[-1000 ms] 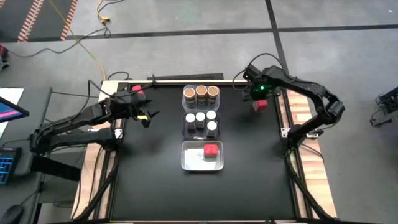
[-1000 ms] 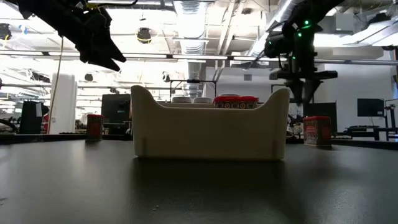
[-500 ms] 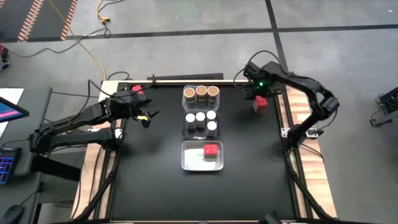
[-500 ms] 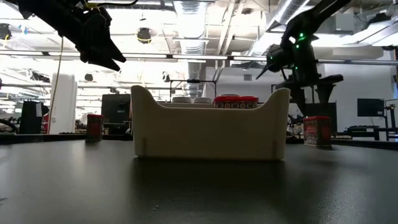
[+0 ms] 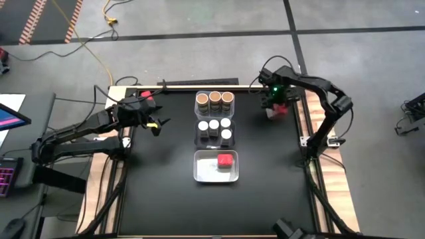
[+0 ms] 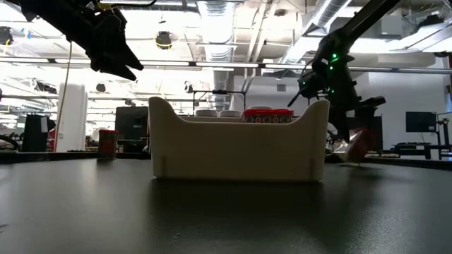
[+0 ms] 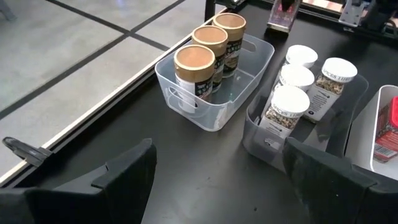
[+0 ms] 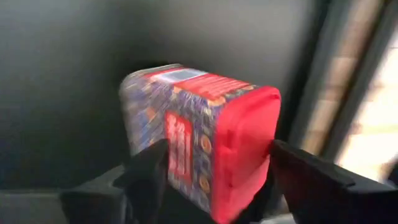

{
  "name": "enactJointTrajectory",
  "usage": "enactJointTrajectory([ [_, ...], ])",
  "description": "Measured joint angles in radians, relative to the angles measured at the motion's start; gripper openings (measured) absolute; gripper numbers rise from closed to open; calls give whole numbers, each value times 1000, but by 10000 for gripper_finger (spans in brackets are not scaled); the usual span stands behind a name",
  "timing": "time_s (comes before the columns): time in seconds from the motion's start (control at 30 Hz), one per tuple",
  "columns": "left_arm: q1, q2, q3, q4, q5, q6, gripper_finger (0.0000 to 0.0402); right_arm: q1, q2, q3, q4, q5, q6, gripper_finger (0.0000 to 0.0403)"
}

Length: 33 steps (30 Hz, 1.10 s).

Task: Sort spices by type
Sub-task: Put the right red seasoning can into the white bin

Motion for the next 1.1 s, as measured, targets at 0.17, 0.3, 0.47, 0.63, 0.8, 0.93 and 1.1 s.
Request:
enactJointTrajectory([
  [0.17, 0, 0, 0, 1, 0, -3, 332, 2, 4, 1, 10, -55, 1, 252],
  [0.3, 0, 0, 0, 2, -3, -8, 332, 7, -10, 0, 15, -63, 2, 234],
  [0.47, 1, 0, 0, 2, -12, 5, 332, 66, -52, 21, 29, -77, 37, 231],
  [0.63, 1, 0, 0, 3, -46, 7, 332, 140, -94, 63, 81, -78, 70, 231],
  [0.8, 1, 0, 0, 7, -53, 8, 332, 147, -93, 93, 65, -77, 74, 231],
  [0.93, 1, 0, 0, 7, -54, 8, 332, 134, -93, 97, 63, -76, 74, 231],
  [1.1, 1, 0, 0, 6, -53, 3, 332, 116, -92, 97, 106, -74, 72, 231],
])
